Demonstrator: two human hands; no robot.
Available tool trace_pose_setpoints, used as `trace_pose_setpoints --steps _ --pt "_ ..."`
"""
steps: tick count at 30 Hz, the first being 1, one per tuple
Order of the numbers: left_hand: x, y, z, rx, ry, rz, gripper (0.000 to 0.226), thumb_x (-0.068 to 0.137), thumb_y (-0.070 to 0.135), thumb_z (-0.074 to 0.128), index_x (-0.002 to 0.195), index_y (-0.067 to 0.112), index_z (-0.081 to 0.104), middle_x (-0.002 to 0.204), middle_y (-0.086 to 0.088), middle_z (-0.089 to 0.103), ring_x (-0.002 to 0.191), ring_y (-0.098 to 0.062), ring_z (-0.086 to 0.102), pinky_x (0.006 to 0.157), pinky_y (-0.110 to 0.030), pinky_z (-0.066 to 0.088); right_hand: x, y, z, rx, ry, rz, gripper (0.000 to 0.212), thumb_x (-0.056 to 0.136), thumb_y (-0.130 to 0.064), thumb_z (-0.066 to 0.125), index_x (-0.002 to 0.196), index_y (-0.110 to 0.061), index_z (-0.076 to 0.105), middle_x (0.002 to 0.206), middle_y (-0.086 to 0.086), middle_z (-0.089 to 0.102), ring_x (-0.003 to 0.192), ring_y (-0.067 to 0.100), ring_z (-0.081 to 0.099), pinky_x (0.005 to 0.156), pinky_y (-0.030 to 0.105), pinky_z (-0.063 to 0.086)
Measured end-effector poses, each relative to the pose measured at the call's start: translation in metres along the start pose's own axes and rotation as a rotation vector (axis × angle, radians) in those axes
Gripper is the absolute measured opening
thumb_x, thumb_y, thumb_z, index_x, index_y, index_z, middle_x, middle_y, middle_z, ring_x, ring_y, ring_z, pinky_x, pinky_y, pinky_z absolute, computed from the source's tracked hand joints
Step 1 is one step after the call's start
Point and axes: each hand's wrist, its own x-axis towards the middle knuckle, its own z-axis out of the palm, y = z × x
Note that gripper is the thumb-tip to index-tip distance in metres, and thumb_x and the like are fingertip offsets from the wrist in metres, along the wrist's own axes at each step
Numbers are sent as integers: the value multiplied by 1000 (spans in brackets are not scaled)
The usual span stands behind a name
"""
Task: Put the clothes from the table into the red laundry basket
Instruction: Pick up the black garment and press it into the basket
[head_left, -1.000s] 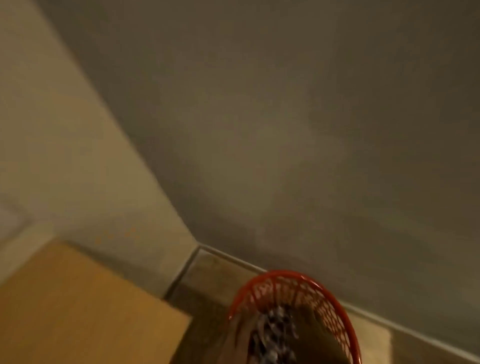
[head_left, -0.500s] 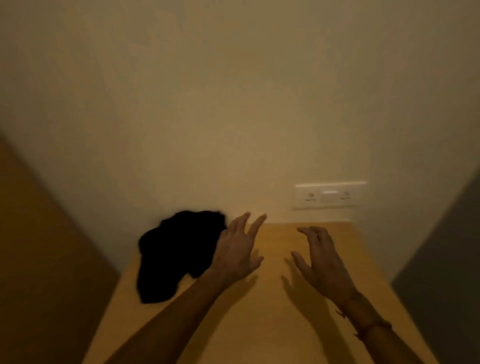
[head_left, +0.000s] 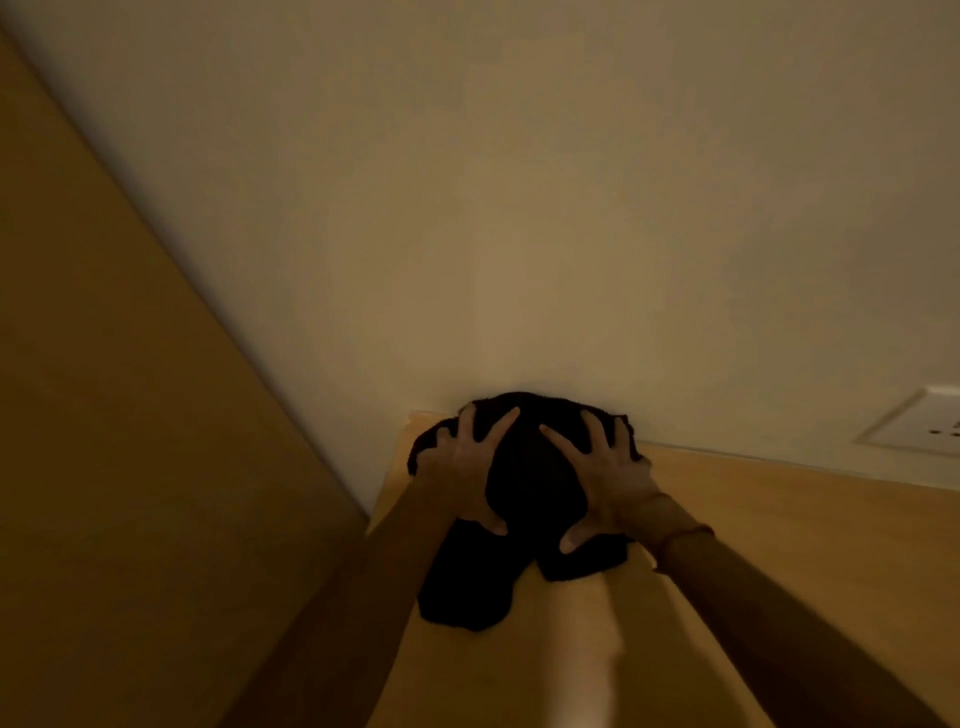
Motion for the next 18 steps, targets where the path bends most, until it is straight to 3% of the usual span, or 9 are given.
trace_pose_setpoints --steps 4,8,12,18 --pt "16 8 16 -59 78 53 93 72 53 69 144 33 14 143 -20 25 122 -47 37 89 -56 46 4 -4 6 154 16 35 107 58 -47 84 141 -38 18 149 10 12 135 48 12 101 64 41" --pt "16 33 16 -233 131 105 59 83 32 60 135 21 35 124 -19 41 100 -43 53 80 -51 51 -8 -1 11 229 78 96 78 77 -32 74 139 -29 26 144 16 21 127 47 29 101 55 43" --pt "19 73 -2 -278 56 183 56 81 20 62 130 28 37 119 -15 42 100 -38 55 86 -47 52 -44 31 3 310 177 150 61 84 -23 65 135 -26 32 139 17 27 119 44 39 96 53 47" --pt "5 225 -43 -237 93 490 57 74 13 63 125 23 39 114 -16 45 98 -40 55 85 -44 51 -174 137 -12 319 317 387 62 85 -25 61 138 -23 29 135 20 32 112 44 44 96 53 44"
